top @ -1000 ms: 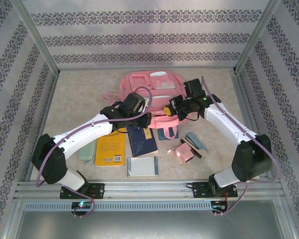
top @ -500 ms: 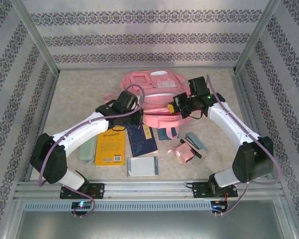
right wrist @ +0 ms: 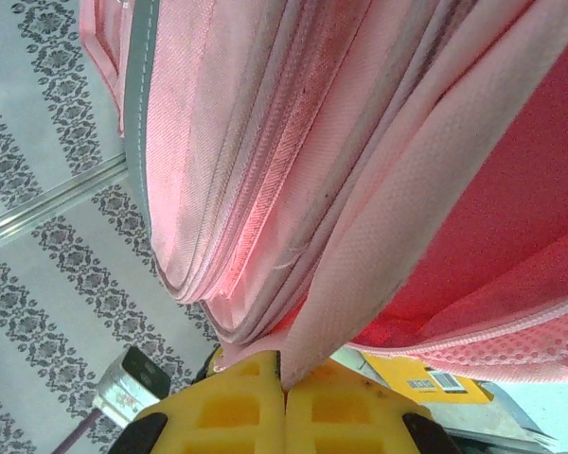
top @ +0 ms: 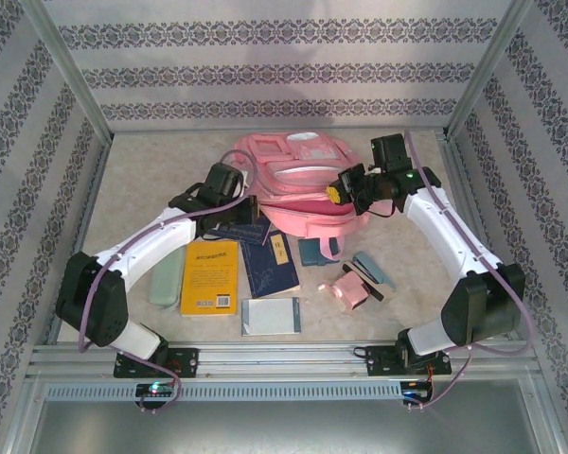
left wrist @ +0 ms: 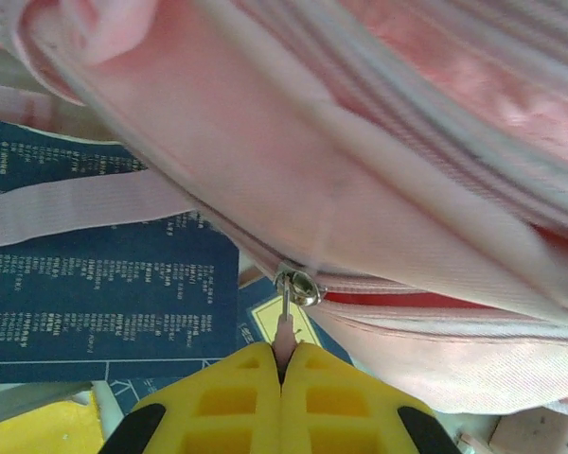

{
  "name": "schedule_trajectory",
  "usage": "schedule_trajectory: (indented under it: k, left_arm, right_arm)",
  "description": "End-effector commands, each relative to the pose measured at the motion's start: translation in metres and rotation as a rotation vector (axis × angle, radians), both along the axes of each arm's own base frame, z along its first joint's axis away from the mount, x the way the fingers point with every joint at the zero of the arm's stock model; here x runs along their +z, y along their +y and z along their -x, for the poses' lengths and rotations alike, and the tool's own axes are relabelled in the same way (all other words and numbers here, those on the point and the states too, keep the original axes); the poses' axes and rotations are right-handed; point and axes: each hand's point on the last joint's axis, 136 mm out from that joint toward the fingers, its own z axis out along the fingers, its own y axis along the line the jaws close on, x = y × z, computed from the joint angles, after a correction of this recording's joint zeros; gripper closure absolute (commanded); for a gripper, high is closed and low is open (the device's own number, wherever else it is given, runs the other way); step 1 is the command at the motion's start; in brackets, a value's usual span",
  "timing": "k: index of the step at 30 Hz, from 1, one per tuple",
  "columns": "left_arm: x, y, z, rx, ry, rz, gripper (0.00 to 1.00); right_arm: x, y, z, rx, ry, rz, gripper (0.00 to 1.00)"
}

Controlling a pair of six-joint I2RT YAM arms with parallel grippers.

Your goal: Pack the student bag

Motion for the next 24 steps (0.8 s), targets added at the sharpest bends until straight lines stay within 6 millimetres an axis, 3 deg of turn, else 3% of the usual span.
schedule_trajectory:
  k: [1, 6, 19, 23, 24]
  left_arm:
    - [0.004, 0.033, -0.022, 0.122, -0.038, 0.014, 1.00]
    - [-0.002, 0.049, -0.041, 0.175, -0.033, 0.043, 1.00]
    - [-0.023, 0.064, -0.084, 0.256, 0.000, 0.125, 1.00]
    - [-0.014, 0.064, -0.091, 0.245, -0.003, 0.146, 0.99]
    - [-0.008, 0.066, -0.091, 0.247, -0.011, 0.143, 0.92]
  right_arm:
    - [0.023, -0.011, -0.005, 0.028, -0.093, 0.037, 1.00]
    - [0.026, -0.008, -0.004, 0.075, -0.121, 0.042, 1.00]
    - [0.038, -0.001, -0.006, 0.197, -0.211, 0.059, 1.00]
    - [0.039, -0.001, -0.009, 0.215, -0.228, 0.076, 1.00]
    - [0.039, -0.001, -0.011, 0.216, -0.232, 0.082, 1.00]
